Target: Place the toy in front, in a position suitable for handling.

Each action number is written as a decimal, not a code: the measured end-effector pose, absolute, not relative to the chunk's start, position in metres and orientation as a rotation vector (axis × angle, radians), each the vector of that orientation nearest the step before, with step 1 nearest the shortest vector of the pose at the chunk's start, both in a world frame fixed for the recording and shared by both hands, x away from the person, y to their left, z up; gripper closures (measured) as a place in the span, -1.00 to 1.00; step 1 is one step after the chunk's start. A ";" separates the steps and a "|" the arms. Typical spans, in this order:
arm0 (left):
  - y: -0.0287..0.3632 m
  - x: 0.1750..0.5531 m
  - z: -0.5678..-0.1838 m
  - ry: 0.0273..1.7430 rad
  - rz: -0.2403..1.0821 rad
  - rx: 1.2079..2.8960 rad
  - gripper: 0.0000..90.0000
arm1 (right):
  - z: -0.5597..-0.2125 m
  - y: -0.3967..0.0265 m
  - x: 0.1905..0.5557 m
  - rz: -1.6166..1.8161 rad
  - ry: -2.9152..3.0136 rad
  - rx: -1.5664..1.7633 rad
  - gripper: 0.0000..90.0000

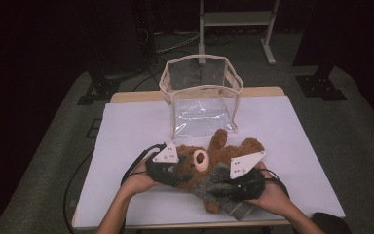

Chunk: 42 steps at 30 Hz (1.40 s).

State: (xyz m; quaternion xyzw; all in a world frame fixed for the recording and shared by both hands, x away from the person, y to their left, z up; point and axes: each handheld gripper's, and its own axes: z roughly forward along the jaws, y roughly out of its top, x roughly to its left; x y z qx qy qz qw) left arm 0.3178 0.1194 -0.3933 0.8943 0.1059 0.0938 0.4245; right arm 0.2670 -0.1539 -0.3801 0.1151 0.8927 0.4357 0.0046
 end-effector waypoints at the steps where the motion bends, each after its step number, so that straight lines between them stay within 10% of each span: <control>1: 0.120 0.318 -0.393 0.262 0.235 2.240 -0.16 | -0.381 -0.147 0.267 1.357 2.808 0.338 0.63; 42: 0.125 0.317 -0.392 0.224 0.203 2.262 -0.16 | -0.389 -0.145 0.259 1.284 2.751 0.313 0.63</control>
